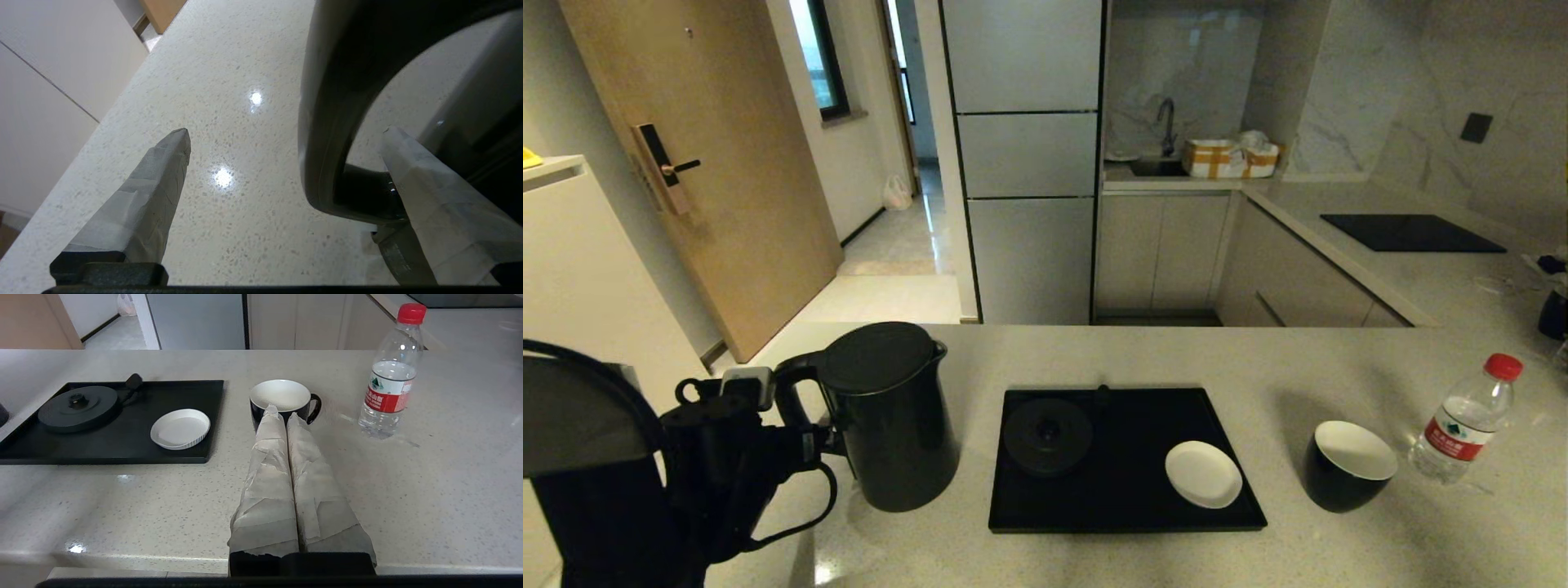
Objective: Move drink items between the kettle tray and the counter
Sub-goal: Return the kettle to its original position
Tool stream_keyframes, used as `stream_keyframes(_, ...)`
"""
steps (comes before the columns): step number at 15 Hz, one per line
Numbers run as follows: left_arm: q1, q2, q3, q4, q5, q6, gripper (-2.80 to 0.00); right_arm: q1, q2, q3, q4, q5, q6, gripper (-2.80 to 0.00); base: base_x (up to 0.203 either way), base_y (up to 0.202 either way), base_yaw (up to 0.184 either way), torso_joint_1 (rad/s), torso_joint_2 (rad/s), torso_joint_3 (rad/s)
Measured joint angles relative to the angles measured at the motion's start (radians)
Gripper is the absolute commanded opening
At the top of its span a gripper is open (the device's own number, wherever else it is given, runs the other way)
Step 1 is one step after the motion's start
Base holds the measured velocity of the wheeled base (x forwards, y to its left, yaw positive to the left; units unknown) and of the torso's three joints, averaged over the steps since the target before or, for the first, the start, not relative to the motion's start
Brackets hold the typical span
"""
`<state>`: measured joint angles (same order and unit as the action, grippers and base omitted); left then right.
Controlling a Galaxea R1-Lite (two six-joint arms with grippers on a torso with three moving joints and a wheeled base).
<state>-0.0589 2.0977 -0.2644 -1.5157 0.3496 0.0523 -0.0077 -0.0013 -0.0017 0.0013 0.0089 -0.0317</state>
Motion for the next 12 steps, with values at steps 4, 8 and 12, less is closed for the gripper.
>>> stream_keyframes(4,0.001,0.032,-0.040,0.000,0.000,0.017,0.00,0.000,0.000,0.000,0.001,0.000,0.000,-2.80,0.000,0.000,0.000,0.000,0.00,0.000)
stream_keyframes(8,0.000,0.038,-0.067,0.000,-0.034,0.048,0.00,0.000,0.000,0.000,0.000,0.000,0.000,-2.80,0.000,0.000,0.000,0.000,0.00,0.000)
stream_keyframes(12,0.009,0.041,-0.088,0.000,-0.034,0.069,-2.80,0.000,0.000,0.000,0.000,0.000,0.000,-2.80,0.000,0.000,0.000,0.000,0.00,0.000)
